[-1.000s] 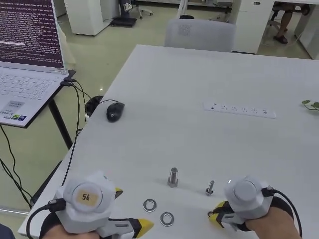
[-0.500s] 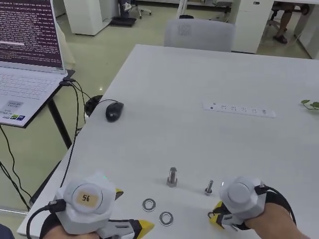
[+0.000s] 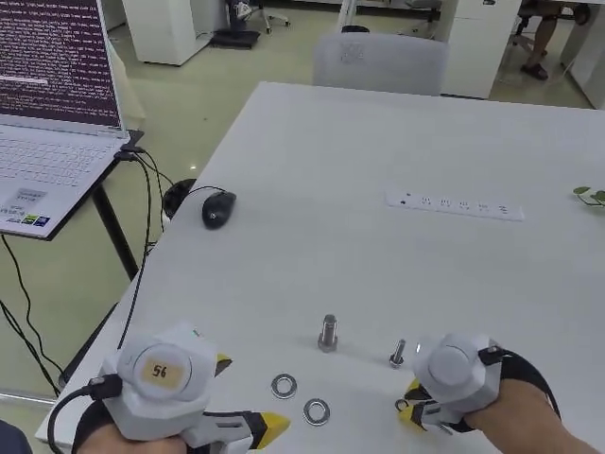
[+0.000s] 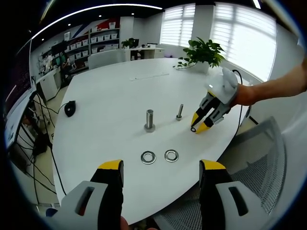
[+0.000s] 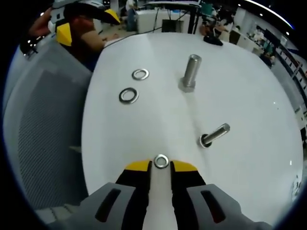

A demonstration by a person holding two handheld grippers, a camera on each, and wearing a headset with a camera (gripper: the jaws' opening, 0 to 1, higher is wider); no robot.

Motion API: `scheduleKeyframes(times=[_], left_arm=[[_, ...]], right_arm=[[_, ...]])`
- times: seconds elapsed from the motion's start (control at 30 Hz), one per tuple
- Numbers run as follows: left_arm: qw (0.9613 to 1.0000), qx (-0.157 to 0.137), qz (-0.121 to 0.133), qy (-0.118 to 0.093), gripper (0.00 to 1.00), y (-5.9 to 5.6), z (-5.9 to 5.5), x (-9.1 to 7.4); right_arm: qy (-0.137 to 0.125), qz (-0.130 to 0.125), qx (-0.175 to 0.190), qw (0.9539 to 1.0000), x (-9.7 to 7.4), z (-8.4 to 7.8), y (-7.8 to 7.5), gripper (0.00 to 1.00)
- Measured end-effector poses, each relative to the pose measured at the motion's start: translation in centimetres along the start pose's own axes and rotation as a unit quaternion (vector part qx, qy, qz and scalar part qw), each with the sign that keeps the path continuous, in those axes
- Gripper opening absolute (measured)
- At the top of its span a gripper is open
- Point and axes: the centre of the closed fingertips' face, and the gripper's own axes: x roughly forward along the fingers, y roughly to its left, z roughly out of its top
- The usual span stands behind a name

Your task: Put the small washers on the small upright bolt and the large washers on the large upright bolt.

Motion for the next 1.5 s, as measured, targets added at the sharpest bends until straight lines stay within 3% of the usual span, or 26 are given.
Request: scheduleKeyframes(times=[0.33,0.5,0.6,1.13,1.5], left_arm=[[1.0000,0.003,-0.006,-0.001,0.63,-0.7,0.2,0.3],[1.0000,0.003,-0.003,-0.001,0.63,-0.5,0.2,0.1],[1.0000,0.001,-0.001,-0.002,0.63,-0.3,0.1,0.0],[1.0000,0.000,0.001,0.000,0.63,-0.1,0.0,0.0],[1.0000,-0.002,0.001,-0.001,0.63,0.0,0.0,0.0]], right_arm=[[-0.011,-0.006,0.011,0.9999,0.0,0.1,0.0,0.14],[-0.046,-0.010,0.074,0.9961,-0.1,0.3,-0.2,0.13],[-0.054,-0.012,0.086,0.9948,-0.1,0.2,-0.2,0.13],[-0.070,-0.020,0.107,0.9916,0.0,0.7,-0.4,0.13],[-0.078,-0.041,0.120,0.9888,-1.3,0.5,-1.6,0.13]])
